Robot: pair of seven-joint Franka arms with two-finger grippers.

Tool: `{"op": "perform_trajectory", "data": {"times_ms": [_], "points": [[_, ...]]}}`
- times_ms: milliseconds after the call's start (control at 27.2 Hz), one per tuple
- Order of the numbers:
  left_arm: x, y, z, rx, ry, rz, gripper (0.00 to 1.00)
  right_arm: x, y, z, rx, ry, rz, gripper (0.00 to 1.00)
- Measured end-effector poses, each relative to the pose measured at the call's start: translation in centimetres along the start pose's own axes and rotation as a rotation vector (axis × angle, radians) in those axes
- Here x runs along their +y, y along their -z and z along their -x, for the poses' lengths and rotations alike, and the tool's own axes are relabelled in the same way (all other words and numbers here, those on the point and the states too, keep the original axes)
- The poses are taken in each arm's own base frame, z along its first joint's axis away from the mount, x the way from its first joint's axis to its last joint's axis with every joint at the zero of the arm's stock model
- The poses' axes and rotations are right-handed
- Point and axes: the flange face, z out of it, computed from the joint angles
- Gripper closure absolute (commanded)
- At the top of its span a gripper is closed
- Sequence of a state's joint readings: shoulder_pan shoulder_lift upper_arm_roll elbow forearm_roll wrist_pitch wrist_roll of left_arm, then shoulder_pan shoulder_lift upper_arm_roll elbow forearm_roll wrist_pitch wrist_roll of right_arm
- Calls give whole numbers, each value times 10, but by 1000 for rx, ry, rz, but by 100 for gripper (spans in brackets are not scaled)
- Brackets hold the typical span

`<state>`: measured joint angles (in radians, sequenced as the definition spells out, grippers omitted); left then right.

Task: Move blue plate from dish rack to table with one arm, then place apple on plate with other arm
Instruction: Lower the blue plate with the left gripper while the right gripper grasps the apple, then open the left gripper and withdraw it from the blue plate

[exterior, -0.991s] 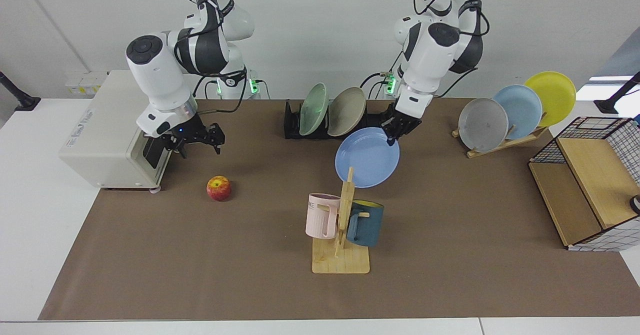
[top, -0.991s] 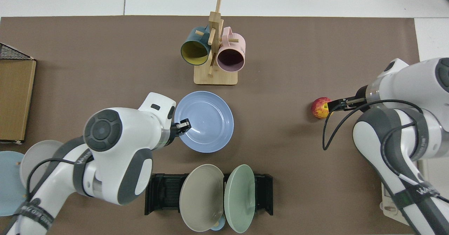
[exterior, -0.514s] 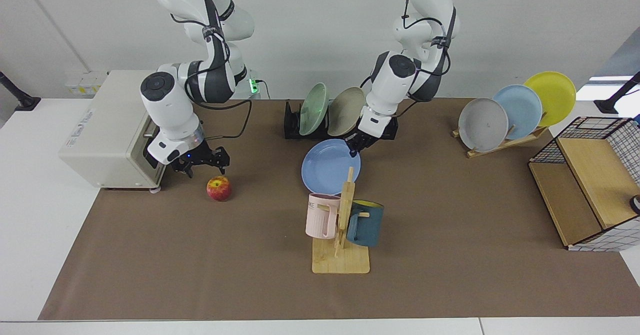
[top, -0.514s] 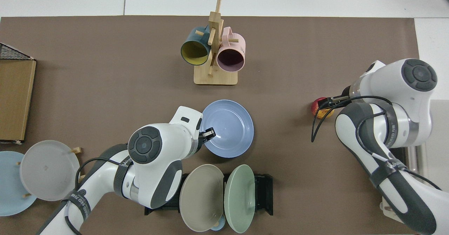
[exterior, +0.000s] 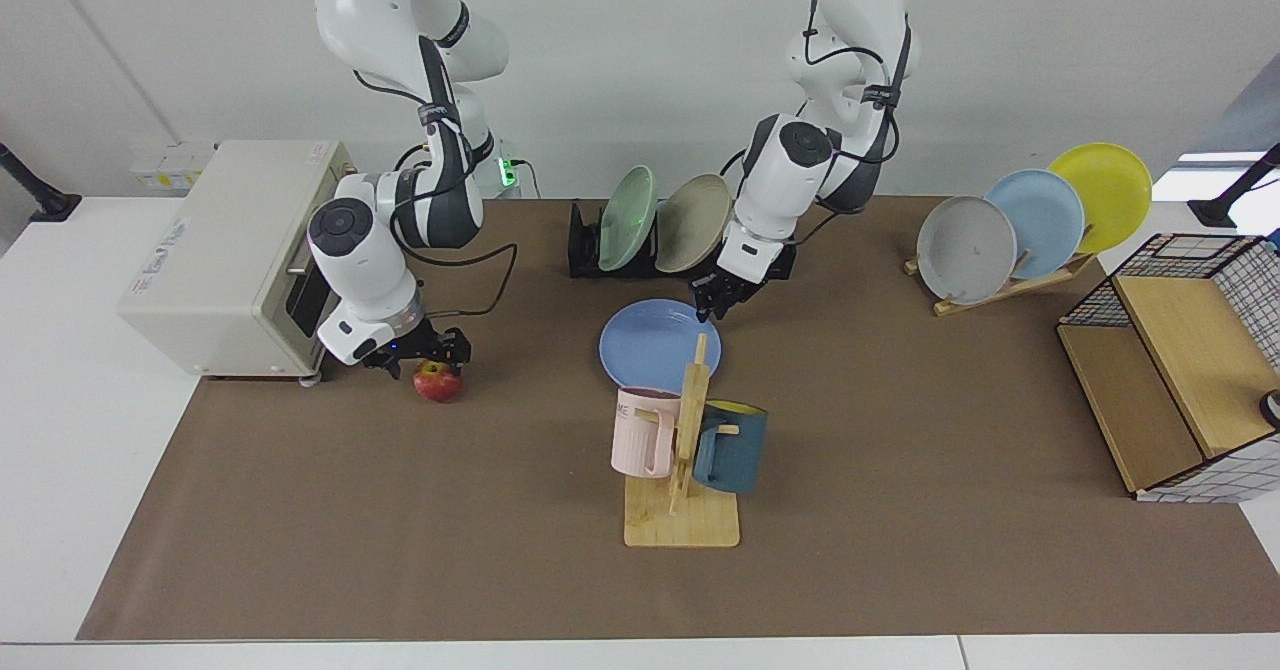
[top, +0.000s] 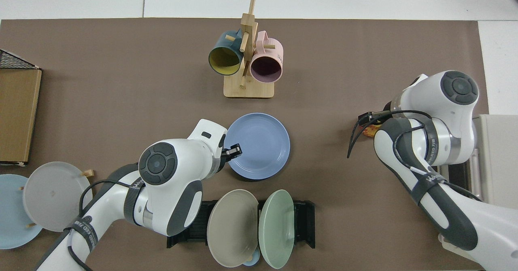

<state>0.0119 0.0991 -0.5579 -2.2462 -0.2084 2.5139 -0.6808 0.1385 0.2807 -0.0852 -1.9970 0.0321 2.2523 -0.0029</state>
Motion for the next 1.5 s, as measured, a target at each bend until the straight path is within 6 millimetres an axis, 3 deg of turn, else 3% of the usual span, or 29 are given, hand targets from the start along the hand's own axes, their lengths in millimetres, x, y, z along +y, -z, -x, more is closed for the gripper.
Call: {"op": "perform_trajectory", "data": {"times_ms": [183,257,477,587,771,917,1101,1505], "points": [[-6,2,-8,18,-13,-17,0,0,-17,-1,-21,-1,3,1],[-12,4,-14,26,-25,-40,0,1,-21,-1,-26,-1,4,8],[-19,26,-36,29,-120,-203,0,1,-28,-1,-36,-1,5,72],[-23,46,-52,34,-123,-243,0,1,-28,-1,-37,-1,5,87],[-42,89,-83,23,-141,-293,0,1,-27,-2,-34,-1,5,89],[-65,137,-107,-17,-187,-329,0,1,-22,-5,-21,-1,5,89],[-95,192,-129,-48,-235,-343,0,0,-1,-10,12,-1,2,88],[-148,237,-151,-42,-286,-286,0,-19,81,0,68,18,-12,85]]}}
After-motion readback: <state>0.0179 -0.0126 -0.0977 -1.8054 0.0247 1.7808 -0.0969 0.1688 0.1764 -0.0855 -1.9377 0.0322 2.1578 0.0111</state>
